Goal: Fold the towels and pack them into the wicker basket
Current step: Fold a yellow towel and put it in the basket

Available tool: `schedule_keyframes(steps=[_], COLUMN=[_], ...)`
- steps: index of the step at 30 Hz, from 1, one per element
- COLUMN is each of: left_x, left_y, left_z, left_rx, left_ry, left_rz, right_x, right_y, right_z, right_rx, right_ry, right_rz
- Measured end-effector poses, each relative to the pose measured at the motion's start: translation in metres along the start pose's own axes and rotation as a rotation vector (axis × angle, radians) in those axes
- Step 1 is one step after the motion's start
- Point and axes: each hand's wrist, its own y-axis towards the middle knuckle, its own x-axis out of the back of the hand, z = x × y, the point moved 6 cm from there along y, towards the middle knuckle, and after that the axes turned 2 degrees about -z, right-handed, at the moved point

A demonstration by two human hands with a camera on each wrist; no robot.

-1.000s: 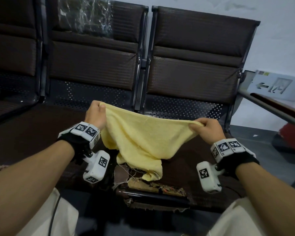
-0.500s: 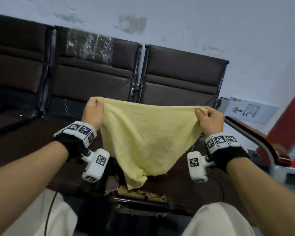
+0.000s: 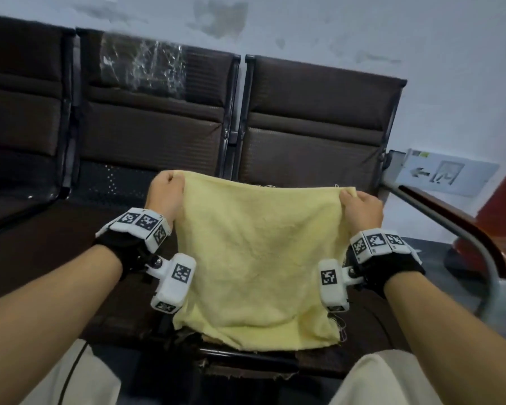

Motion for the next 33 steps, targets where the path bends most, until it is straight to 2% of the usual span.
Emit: schedule_keyframes(steps=[6, 9, 11, 13, 17, 19, 24, 27, 29, 33], left_x=[-0.032, -0.043, -0.053, -0.062, -0.074, -0.08, -0.091, -0.093, -0.095, -0.098], left_y=[-0.014, -0.017, -0.019, -0.018, -0.018, -0.019, -0.016, -0.018, -0.023, -0.033], left_z=[0.052, 0.066, 0.067, 0.065, 0.07, 0.075, 0.084, 0.087, 0.087, 0.083], left_rx=[0.214, 0.254, 0.241, 0.219, 0.205, 0.22, 0.165, 0.132, 0.133, 0.116], left_ry=[-0.212, -0.226, -0.208, -0.203, -0.13, -0.104, -0.007, 0.013, -0.047, -0.096], left_rz=[0.035, 0.042, 0.096, 0.16, 0.26, 0.303, 0.345, 0.366, 0.367, 0.402], right_x=[-0.046, -0.06, -0.068, -0.078, -0.105, -0.115, -0.128, -0.135, -0.137, -0.134], right_y=[-0.008, -0.008, -0.011, -0.02, -0.048, -0.056, -0.058, -0.064, -0.066, -0.072], right_z=[-0.075, -0.074, -0.062, -0.048, -0.032, -0.035, -0.038, -0.03, -0.028, -0.018], right_rx=[-0.244, -0.241, -0.193, -0.164, -0.144, -0.07, 0.366, 0.586, 0.573, 0.516], right_ry=[0.102, 0.179, 0.248, 0.332, 0.441, 0.326, -0.245, -0.448, -0.412, -0.192], right_rz=[0.092, 0.174, 0.249, 0.376, 0.77, 0.878, 0.815, 0.805, 0.787, 0.76])
